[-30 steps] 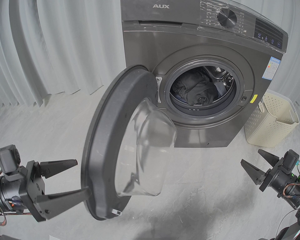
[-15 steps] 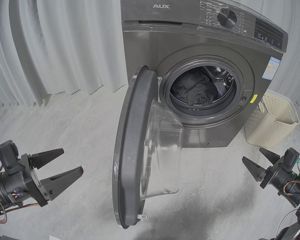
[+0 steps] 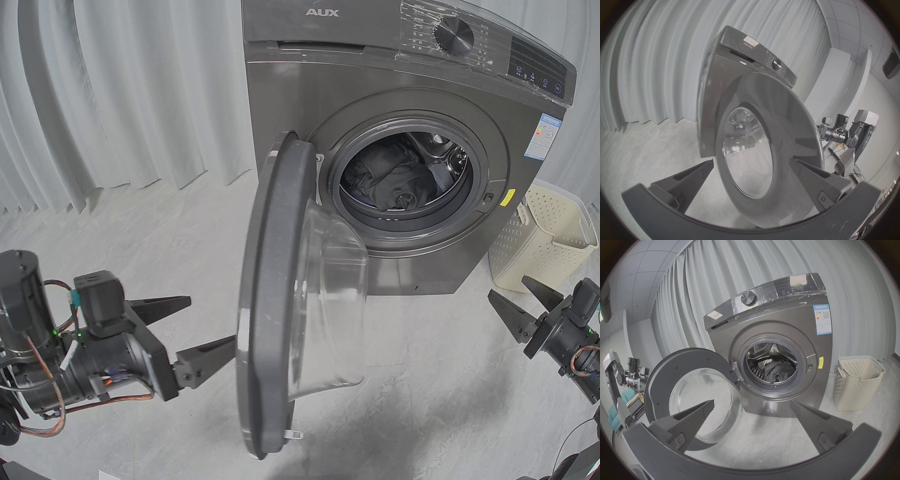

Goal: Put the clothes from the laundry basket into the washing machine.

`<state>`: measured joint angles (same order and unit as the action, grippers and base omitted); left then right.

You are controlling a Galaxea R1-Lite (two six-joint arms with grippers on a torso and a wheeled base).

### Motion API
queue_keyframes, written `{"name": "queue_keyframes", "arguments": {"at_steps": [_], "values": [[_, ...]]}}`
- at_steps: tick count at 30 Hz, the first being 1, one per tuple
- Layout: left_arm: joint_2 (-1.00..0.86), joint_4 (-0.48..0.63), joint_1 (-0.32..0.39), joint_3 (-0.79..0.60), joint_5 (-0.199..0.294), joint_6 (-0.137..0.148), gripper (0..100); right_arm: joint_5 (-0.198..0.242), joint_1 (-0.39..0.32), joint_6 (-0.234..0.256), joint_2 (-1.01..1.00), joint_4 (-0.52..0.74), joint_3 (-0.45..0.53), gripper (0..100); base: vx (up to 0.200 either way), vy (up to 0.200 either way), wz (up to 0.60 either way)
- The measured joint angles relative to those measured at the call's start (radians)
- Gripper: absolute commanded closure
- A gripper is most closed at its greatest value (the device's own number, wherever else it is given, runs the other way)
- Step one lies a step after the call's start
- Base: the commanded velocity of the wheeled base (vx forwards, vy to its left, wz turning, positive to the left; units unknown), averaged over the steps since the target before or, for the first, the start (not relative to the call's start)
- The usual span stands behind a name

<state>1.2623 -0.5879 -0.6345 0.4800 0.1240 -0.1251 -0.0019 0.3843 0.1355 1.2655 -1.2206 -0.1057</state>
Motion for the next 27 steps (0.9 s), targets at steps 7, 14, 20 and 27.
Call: {"name": "queue_keyframes", "arguments": {"at_steps": [7, 14, 20, 27], "values": [[0.191, -0.163, -0.091, 0.112, -0.046, -0.017, 0, -0.001, -0.021, 0.002, 0.000, 0.000, -0.057, 0, 0.000, 0.000, 0.00], [0.386, -0.326, -0.127, 0.223, -0.084, -0.030, 0, 0.006, -0.124, 0.001, 0.000, 0.002, -0.067, 0, 0.000, 0.000, 0.00], [0.502, -0.338, -0.135, 0.353, -0.095, -0.038, 0, 0.026, -0.280, -0.003, -0.002, 0.003, -0.037, 0, 0.000, 0.000, 0.00], [0.607, -0.294, -0.134, 0.535, -0.109, -0.072, 0, 0.063, -0.396, -0.006, -0.005, 0.003, 0.017, 0, 0.000, 0.000, 0.00]]}}
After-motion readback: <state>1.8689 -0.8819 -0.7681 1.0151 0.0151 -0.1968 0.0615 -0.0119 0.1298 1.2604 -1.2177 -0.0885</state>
